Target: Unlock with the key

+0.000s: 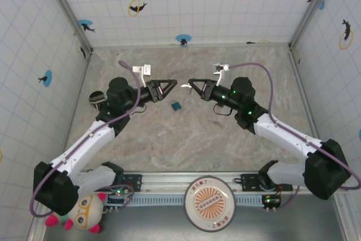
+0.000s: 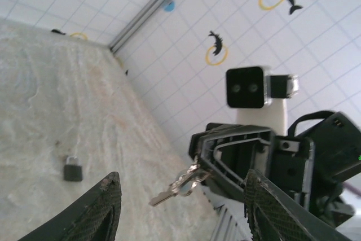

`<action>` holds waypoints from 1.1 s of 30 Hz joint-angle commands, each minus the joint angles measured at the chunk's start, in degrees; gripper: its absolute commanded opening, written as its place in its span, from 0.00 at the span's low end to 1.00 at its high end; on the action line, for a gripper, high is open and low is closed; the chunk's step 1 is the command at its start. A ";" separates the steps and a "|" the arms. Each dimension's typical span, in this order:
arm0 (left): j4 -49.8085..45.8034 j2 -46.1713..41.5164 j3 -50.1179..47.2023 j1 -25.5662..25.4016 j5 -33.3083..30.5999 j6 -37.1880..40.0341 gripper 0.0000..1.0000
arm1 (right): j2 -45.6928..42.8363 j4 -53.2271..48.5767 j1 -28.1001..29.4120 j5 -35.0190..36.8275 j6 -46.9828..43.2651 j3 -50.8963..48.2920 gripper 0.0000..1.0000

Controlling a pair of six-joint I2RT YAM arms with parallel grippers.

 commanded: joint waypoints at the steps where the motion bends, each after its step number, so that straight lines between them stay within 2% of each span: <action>1: 7.26 -0.40 -0.43 -1.18 2.32 -3.46 0.59 | -0.28 11.60 0.73 3.18 4.22 -1.38 0.00; 8: 10.17 0.14 -1.20 -2.18 2.95 -4.58 0.54 | 0.95 15.96 2.56 1.45 4.98 -0.65 0.00; 12: 14.60 0.03 -1.77 -2.35 4.68 -5.90 0.46 | 1.33 16.46 2.89 1.24 5.33 -0.68 0.00; 18: 14.64 0.68 -0.92 -2.70 5.62 -5.87 0.33 | 1.87 19.94 3.16 0.15 6.56 -1.00 0.00; 22: 14.92 1.25 -0.46 -3.12 5.89 -5.92 0.30 | 2.37 20.66 3.25 -0.20 6.88 -0.84 0.00; 33: 15.97 1.46 -0.37 -3.22 5.76 -6.32 0.00 | 3.02 20.47 3.01 -1.72 7.27 -1.44 0.00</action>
